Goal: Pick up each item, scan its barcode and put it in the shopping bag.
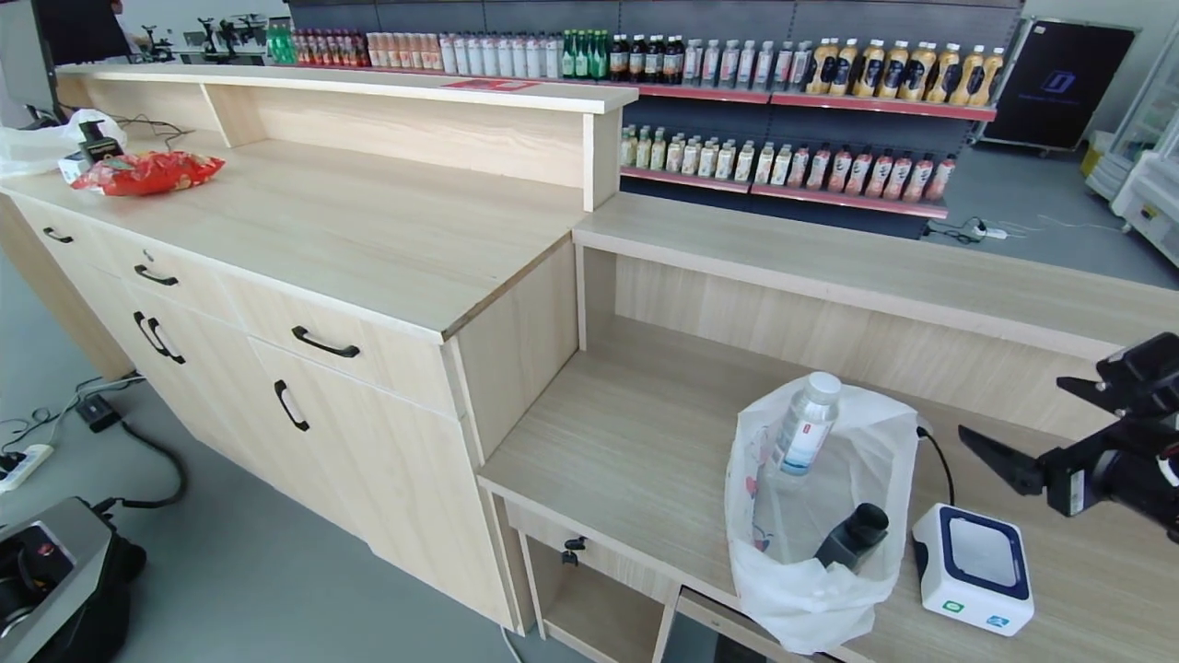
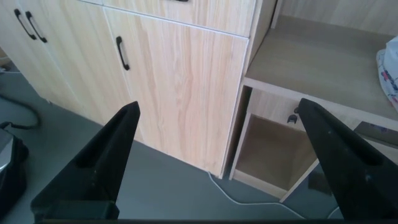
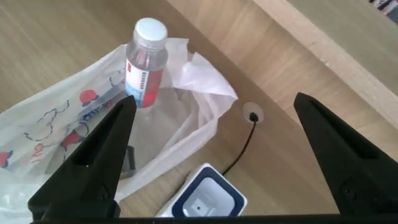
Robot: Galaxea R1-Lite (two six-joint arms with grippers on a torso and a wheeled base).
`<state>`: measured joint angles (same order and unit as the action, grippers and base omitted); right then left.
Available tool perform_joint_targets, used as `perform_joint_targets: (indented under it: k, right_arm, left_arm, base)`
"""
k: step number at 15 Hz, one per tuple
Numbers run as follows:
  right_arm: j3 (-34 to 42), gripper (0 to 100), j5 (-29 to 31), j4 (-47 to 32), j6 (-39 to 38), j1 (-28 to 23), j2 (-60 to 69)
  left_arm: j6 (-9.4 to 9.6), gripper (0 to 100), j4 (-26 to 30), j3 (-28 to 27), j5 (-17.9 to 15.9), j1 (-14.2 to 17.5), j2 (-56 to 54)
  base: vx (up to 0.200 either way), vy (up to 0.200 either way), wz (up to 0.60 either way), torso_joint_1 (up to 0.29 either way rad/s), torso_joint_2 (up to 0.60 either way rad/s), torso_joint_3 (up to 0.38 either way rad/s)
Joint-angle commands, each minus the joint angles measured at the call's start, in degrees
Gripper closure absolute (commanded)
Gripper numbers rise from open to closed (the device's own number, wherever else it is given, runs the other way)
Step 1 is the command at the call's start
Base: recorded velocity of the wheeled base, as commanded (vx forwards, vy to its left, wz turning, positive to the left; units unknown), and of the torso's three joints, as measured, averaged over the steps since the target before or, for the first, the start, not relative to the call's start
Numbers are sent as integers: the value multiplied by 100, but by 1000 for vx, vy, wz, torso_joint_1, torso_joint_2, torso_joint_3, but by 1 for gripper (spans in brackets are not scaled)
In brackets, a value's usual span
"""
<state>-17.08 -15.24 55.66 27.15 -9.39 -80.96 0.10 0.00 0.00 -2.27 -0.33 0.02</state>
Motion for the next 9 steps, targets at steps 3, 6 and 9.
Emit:
perform_joint_targets:
  k: [3, 6, 9]
  right_arm:
    - [-533, 0, 794, -416, -614, -134, 854]
    - [-753, 0, 1120, -934, -834, -512, 1240]
    - [-753, 0, 1752, -2024, -1106, -696, 1838]
  left_arm:
    - [-1, 0, 0, 0, -11, -2, 6]
    - [-1, 0, 0, 0, -2, -2, 6]
    - [-1, 0, 0, 0, -2, -2, 6]
  base:
    - [0, 0, -600, 7, 1, 4]
    - [0, 0, -600, 2, 1, 2]
    - [0, 0, -600, 4, 1, 4]
